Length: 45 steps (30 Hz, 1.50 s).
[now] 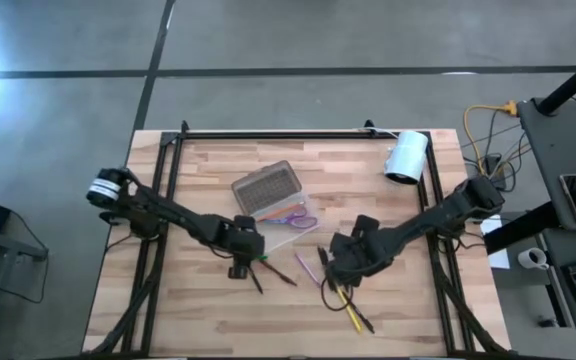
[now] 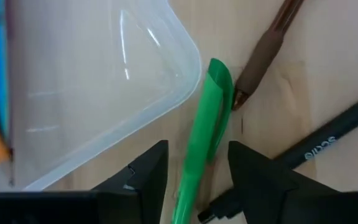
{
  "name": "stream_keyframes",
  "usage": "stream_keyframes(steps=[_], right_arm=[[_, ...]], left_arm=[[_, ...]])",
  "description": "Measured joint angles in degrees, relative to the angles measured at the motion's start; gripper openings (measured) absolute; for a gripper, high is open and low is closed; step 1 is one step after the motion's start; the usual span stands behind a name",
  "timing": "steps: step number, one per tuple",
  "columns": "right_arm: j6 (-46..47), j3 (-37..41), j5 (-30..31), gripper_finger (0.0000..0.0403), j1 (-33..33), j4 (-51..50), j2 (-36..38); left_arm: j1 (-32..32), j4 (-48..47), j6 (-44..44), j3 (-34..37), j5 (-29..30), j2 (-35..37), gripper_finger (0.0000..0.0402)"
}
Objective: Pick & place school supplies into a supply box
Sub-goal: Put the green pen into the black supply box
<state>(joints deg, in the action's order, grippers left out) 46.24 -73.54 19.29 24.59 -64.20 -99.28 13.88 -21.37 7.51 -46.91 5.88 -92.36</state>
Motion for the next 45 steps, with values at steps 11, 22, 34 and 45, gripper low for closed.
stream_keyframes(steps=[11, 22, 34, 45], right_arm=[[4.2, 2.3, 0.5, 0.0225, 2.4, 0.2, -0.1], [4.3, 2.5, 4.8, 0.0224, 2.4, 0.1, -0.1], [4.1, 2.5, 6.4, 0.0209, 2.4, -0.6, 1.2], [9.0, 4.1, 6.5, 0.0192, -1.9, -1.2, 6.5]], left_arm=[[-0.4, -5.2, 0.0, 1.8, -0.4, 1.6, 0.0107], [-0.4, -3.7, 1.0, 2.0, 0.1, 1.7, 0.0012], [-0.3, -9.8, 12.6, 2.3, -4.6, 15.0, 0.0012], [-10.4, -4.1, 25.6, -6.3, -4.8, 11.8, 0.0012]])
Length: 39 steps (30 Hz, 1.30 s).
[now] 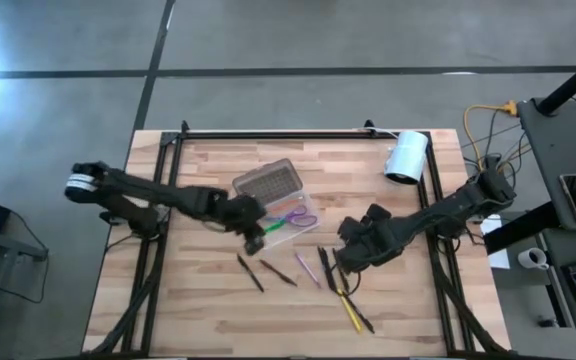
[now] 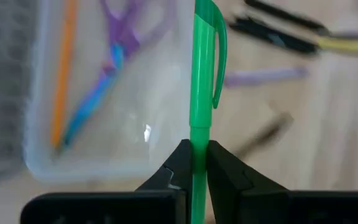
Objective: Pick & place school supplies into a supply box
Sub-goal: Put the green pen into the black supply box, then put the black pen into the black supply box
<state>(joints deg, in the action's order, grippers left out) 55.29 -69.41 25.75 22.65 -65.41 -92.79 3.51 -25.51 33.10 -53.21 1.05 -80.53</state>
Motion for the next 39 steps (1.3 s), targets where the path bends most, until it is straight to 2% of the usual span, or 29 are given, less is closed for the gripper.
stream_keyframes(steps=[5, 9, 13, 17, 26, 36, 39], right_arm=[[0.4, 1.8, 0.2, 0.0191, -1.2, -0.1, 3.6], [3.6, 4.0, 0.8, 0.0191, -0.7, -0.2, 6.4], [7.9, 6.4, 1.5, 0.0191, 0.3, 0.0, 8.5], [10.2, 8.0, 1.5, 0.0191, 0.7, 0.0, 10.0], [8.3, 7.1, 4.7, 0.0191, 0.7, 0.2, 9.3], [7.4, 6.7, 6.5, 0.0192, 0.5, 0.3, 9.1], [8.3, 6.8, 6.4, 0.0192, 0.5, 0.4, 9.1]], left_arm=[[-6.5, -2.2, -7.3, -11.6, -0.1, -11.6, 0.0012], [-10.1, -11.8, -13.6, -21.4, -0.1, -20.5, 0.0012], [-11.3, -18.1, -17.1, -27.5, -0.1, -26.3, 0.0015], [-11.3, -18.4, -17.0, -28.6, 0.1, -28.4, 0.0016], [-11.8, -16.9, -8.6, -25.0, 5.5, -27.5, 0.0036], [-11.4, -16.7, -8.7, -25.1, 5.5, -27.2, 0.0093], [-10.7, -17.1, -11.4, -25.1, 5.5, -25.3, 0.0101]])
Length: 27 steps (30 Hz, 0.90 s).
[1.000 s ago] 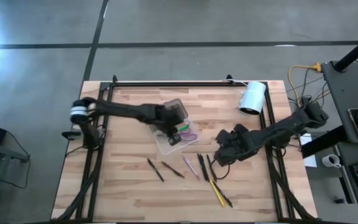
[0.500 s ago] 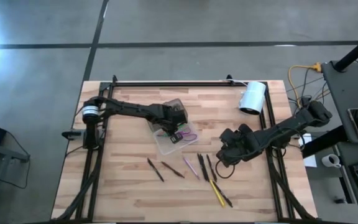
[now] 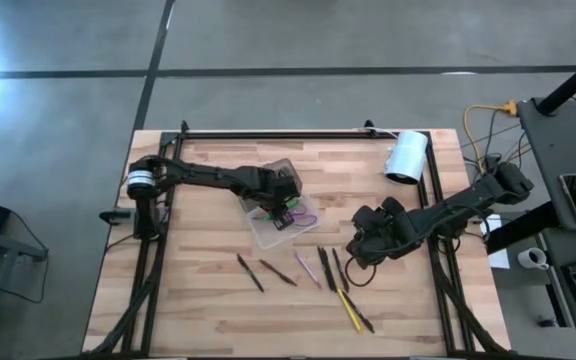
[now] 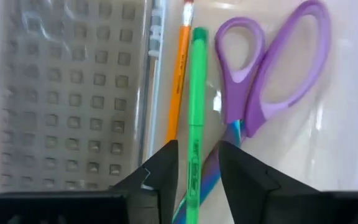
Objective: Pick & place school supplies into a supply box
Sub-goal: Put the black pen into the black supply box
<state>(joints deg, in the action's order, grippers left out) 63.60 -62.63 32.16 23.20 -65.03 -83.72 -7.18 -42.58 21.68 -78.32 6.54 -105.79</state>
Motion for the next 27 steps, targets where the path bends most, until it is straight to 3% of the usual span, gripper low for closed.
stream_keyframes(steps=[6, 10, 16, 21, 27], right_arm=[[0.0, 0.0, -0.4, 0.0192, 0.0, 0.6, 0.0], [-3.9, 0.0, -0.5, 0.0192, 0.0, 2.0, 0.0], [-10.5, 0.0, -0.5, 0.0192, 0.0, 6.8, 0.0], [-11.3, 0.0, -0.6, 0.0192, 0.0, 8.9, 0.0], [-9.7, 0.0, -3.2, 0.0192, 0.0, 9.2, 0.0]], left_arm=[[6.5, 0.6, -13.6, 1.1, -0.5, 10.2, 0.0103], [12.9, 0.5, -23.3, 5.9, -0.7, 19.2, 0.0103], [20.6, 2.6, -23.7, 20.2, -12.4, 28.9, 0.0103], [27.1, 9.3, -22.6, 28.3, -11.6, 29.5, 0.0103], [30.7, 12.8, -24.2, 29.3, -6.4, 23.4, 0.0109]])
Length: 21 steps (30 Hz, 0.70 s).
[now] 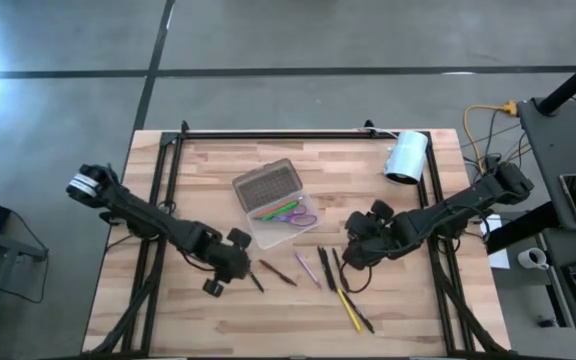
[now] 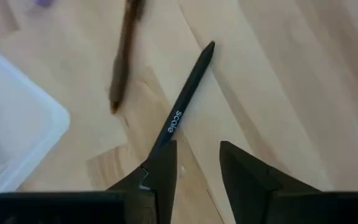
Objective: Pick & place school supplies into a supply box
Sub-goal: Put the black pen into the black supply box
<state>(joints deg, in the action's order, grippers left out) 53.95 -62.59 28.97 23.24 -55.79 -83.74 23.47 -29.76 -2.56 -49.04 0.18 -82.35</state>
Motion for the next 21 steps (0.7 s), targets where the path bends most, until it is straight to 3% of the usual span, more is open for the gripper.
stream_keyframes(steps=[11, 21], right_arm=[[3.0, 0.0, -2.1, 0.0192, 0.0, 0.3, 0.0], [3.0, 0.0, -2.0, 0.0192, 0.0, 0.7, 0.0]], left_arm=[[0.0, 0.3, -8.0, -3.6, 1.9, -7.4, 0.018], [-1.0, 4.4, -10.4, -1.9, 1.9, -10.4, 0.0157]])
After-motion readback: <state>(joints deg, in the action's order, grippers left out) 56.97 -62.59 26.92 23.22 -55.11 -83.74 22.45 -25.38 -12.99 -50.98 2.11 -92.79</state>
